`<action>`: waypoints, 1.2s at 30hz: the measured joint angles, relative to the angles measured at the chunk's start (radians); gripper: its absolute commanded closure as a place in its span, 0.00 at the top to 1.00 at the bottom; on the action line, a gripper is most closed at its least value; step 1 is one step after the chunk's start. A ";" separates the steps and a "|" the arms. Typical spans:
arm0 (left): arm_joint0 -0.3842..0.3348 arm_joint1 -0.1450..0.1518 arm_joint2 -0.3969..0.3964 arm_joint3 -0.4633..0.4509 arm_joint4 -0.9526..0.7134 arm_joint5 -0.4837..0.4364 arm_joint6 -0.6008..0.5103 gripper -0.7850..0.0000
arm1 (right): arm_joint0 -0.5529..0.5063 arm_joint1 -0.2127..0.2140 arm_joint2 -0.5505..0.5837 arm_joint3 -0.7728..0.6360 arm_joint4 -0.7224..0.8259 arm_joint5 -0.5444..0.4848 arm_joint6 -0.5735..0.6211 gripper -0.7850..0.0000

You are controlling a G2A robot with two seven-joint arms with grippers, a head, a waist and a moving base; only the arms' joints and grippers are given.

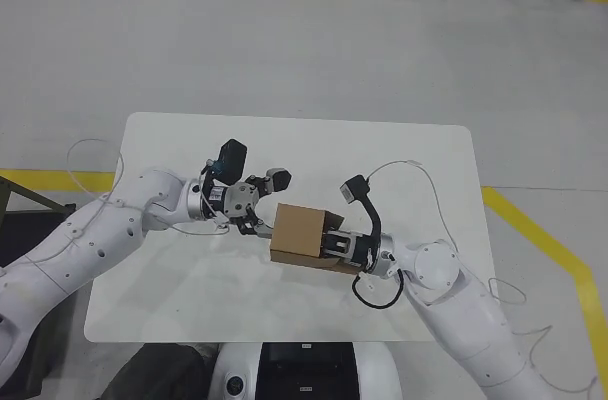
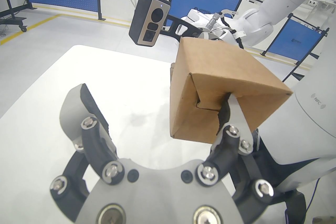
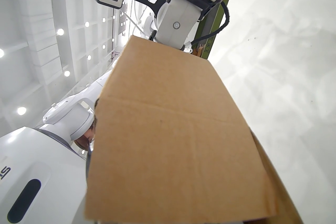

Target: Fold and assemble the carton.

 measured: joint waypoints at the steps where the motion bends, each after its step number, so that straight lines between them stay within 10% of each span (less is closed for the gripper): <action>1: 0.002 0.000 -0.003 0.000 0.000 0.000 0.000 1.00 | 0.000 0.000 0.002 0.001 0.001 -0.001 0.000 0.00; 18: 0.088 0.060 -0.086 0.002 0.008 0.000 0.099 1.00 | -0.018 0.008 0.031 -0.011 0.021 -0.017 0.004 0.00; 36: -0.065 0.108 0.172 -0.070 0.117 0.000 0.199 1.00 | -0.007 0.007 0.025 0.002 0.075 -0.056 0.031 0.00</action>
